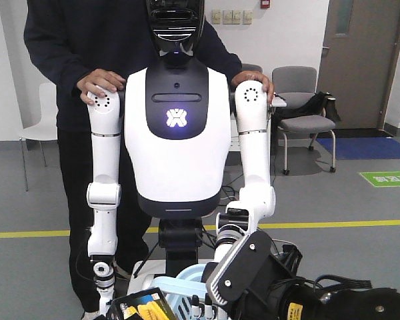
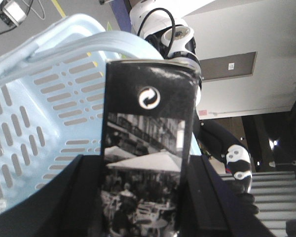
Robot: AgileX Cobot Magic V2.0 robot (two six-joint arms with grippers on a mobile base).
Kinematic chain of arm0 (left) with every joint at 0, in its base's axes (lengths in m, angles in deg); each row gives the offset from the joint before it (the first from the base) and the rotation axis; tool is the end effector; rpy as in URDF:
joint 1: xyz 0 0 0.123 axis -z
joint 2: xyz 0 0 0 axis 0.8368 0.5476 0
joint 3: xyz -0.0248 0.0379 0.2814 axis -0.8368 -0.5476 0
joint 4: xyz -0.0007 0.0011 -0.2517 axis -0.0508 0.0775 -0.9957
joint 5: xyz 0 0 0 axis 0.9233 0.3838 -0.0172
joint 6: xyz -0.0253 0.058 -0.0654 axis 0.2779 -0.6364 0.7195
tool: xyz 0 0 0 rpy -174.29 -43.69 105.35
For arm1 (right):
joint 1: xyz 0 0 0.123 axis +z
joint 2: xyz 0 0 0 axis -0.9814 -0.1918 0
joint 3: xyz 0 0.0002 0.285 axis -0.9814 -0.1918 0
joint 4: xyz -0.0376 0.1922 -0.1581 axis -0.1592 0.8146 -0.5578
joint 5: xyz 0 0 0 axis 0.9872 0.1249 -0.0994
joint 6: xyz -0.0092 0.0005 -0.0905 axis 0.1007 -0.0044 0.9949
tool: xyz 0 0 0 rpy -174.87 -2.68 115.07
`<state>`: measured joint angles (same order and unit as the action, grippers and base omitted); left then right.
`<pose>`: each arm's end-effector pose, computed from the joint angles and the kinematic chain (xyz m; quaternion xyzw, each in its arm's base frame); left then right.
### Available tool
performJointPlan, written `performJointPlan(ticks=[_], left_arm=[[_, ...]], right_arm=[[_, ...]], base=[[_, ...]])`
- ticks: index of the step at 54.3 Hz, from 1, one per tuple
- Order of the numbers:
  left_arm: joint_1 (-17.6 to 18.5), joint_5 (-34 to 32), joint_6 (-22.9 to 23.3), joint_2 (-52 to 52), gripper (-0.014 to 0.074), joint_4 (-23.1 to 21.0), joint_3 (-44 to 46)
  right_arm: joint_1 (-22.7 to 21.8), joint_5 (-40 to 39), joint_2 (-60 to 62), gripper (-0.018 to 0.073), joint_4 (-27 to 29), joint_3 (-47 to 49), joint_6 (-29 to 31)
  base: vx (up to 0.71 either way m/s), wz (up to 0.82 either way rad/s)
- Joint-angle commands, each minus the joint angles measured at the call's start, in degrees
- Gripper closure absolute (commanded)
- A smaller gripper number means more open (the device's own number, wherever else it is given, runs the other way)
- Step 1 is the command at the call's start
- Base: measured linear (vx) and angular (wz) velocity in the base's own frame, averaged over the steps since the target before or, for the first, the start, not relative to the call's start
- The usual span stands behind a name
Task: Pick snacks and fruit into basket
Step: 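Lower the Franzzi box into the basket beside the goji bag, then open the left gripper to release the box into the basket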
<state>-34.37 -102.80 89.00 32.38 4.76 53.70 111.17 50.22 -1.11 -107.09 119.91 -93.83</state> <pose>0.2593 -0.1305 0.1333 -0.2859 0.7135 -0.5445 0.3356 0.2653 0.1758 0.2698 -0.4251 0.7445 0.0695 0.5101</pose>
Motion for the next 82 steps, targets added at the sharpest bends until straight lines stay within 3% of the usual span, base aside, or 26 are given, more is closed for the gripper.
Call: performJointPlan(ticks=[1,7,21,38,69,76,82], left_arm=[[0.1,-5.1,1.0,-2.4,0.0594,2.1,0.8],[0.1,-4.5,1.1,-2.4,0.0594,4.0,0.8],[0.1,-0.9,5.1,-2.4,0.0594,2.6,0.8],[0.1,0.2,5.1,-2.4,0.0594,2.8,2.1],[0.1,8.9,5.0,-2.2,0.0594,2.9,8.3],[0.1,5.8,5.1,0.3,0.0594,2.8,8.4],[0.1,-2.9,5.1,3.8,0.0590,3.1,8.4]], right_arm=[[0.0,1.0,2.3,0.0573,-2.6,1.7,0.2],[0.0,1.0,2.3,0.0573,-2.6,1.7,0.2],[0.0,1.1,2.3,0.0573,-2.6,1.7,0.2],[0.0,1.0,2.3,0.0573,-2.6,1.7,0.3],[0.0,1.0,2.3,0.0573,-2.6,1.7,0.3],[0.0,1.0,2.3,0.0573,-2.6,1.7,0.3],[0.0,1.3,2.3,0.0573,-2.6,1.7,0.3]], base=[[0.00,0.00],[0.00,0.00],[0.00,0.00],[0.00,0.00],[0.00,0.00],[0.00,0.00],[0.00,0.00]])
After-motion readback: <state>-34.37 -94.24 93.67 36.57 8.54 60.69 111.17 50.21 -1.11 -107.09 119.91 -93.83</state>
